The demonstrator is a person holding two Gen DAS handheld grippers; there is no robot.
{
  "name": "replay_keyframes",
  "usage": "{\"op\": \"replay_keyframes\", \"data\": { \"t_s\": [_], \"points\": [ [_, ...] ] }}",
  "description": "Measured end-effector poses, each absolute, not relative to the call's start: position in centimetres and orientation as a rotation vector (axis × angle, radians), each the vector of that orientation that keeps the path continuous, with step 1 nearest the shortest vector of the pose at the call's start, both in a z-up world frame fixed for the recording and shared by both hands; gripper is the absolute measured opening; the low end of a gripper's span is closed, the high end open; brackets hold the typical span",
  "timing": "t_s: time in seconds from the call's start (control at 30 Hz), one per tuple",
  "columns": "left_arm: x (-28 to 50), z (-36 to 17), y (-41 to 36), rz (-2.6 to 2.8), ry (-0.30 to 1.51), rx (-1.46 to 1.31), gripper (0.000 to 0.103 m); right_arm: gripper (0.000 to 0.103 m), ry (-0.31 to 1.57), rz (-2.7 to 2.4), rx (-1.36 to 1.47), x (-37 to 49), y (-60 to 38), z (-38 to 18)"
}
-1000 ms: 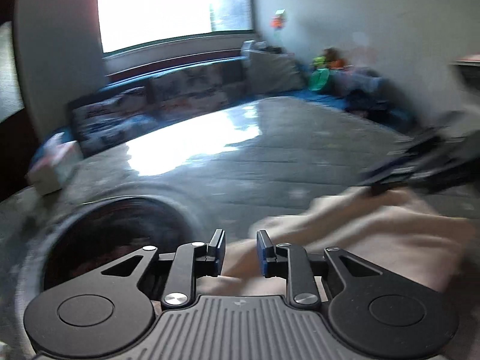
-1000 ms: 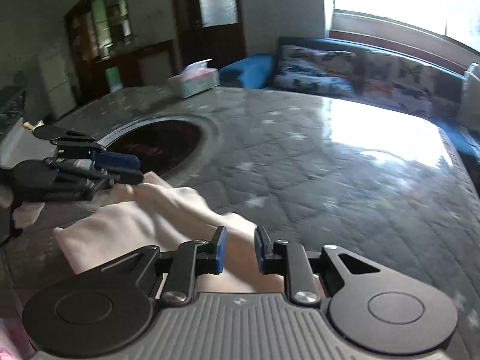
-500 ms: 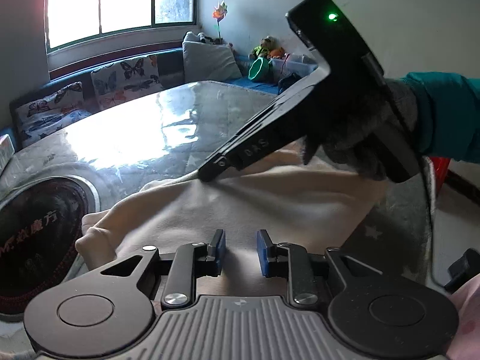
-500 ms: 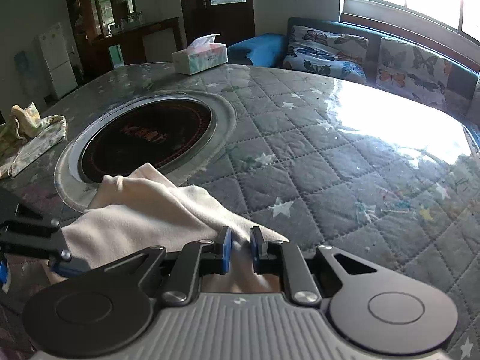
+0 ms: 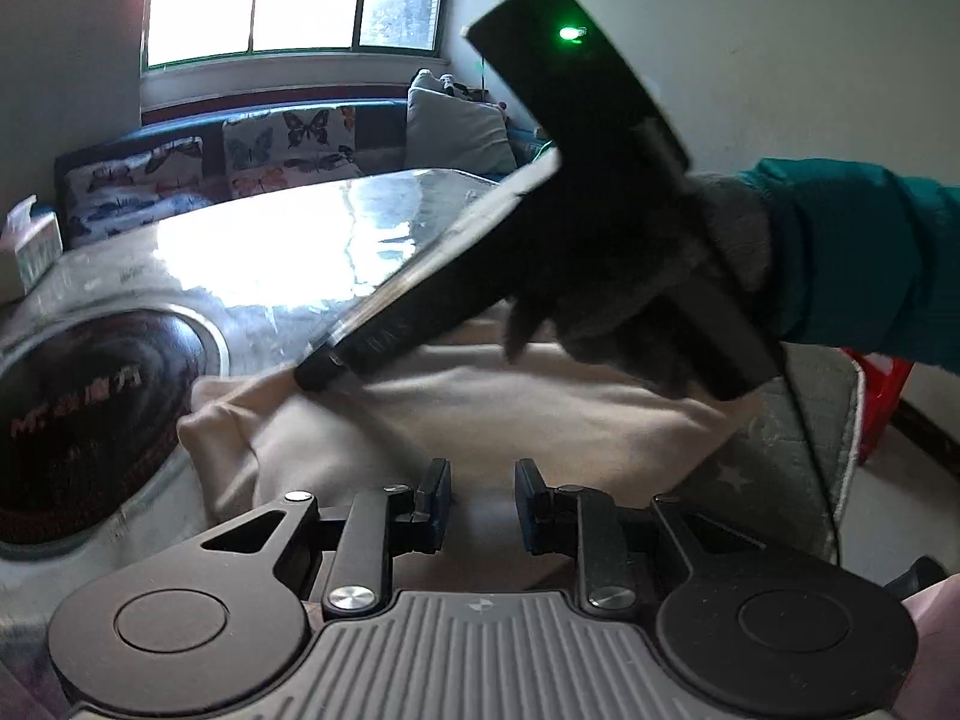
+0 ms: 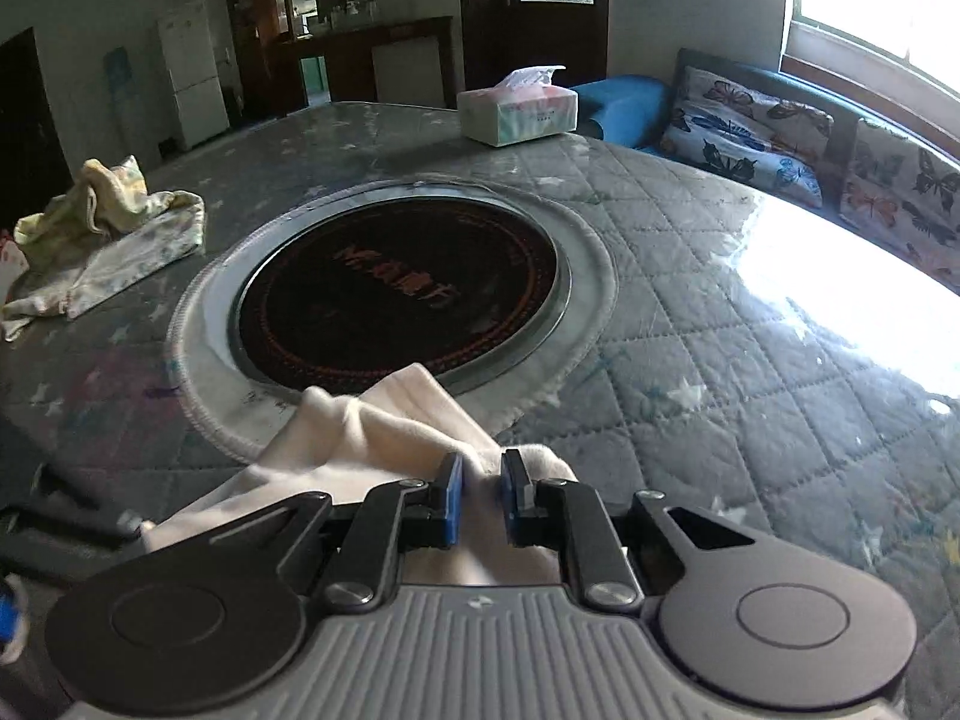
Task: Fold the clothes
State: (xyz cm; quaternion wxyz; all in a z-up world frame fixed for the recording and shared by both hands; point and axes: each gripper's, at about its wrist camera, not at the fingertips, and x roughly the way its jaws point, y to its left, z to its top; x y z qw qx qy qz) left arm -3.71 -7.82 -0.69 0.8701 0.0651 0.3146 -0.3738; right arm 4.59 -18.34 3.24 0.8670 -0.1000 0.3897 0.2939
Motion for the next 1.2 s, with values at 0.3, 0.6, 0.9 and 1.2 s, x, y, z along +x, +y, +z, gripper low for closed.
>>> {"op": "replay_keyframes", "data": {
  "t_s": [0.3, 0.6, 0.9, 1.2],
  "points": [
    [-2.1, 0.9, -4.7, -0.711, 0.646, 0.021, 0.026, 0.013, 0.781, 0.618, -0.174, 3.4, -19.6, 5.0],
    [1.2, -0.1, -2.9, -0.633, 0.702, -0.028, 0.023, 0.013, 0.789, 0.601, -0.195, -0.9, -21.9, 5.3],
    [1.3, -0.2, -3.6, -0.634, 0.707, 0.025, 0.024, 0.013, 0.791, 0.502, -0.124, -2.7, -26.1, 3.8],
    [2.1, 0.8, -4.9, -0.656, 0.704, 0.094, 0.025, 0.013, 0.764, 0.404, -0.069, -1.0, -28.5, 3.7]
  ]
}}
